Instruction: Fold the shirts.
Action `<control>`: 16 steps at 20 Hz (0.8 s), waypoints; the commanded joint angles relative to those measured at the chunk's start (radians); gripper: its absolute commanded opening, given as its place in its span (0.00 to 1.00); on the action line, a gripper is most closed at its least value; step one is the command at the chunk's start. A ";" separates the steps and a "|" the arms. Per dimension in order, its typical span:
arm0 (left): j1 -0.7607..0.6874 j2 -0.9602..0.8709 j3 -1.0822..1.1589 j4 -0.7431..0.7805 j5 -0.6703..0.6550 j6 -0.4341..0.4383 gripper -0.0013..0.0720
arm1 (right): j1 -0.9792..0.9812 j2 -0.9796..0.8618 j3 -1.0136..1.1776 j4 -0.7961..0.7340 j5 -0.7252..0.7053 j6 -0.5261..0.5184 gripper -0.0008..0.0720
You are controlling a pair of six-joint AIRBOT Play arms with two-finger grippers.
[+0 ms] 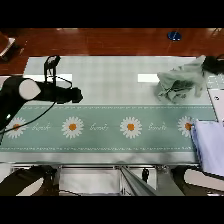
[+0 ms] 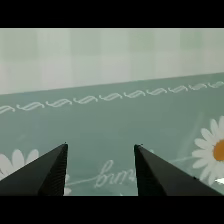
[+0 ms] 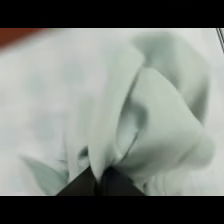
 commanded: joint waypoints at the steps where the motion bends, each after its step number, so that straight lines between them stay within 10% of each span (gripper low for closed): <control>1: -0.076 0.222 -0.158 -0.058 0.074 -0.011 0.71 | -0.001 0.188 0.102 0.248 0.017 -0.117 0.04; 9: -0.102 0.357 -0.334 -0.021 0.277 -0.111 0.71 | 0.109 0.317 0.449 0.444 0.100 -0.151 0.04; 16: 0.006 0.337 -0.334 0.017 0.323 -0.111 0.71 | 0.497 0.279 0.478 0.138 0.401 -0.049 0.04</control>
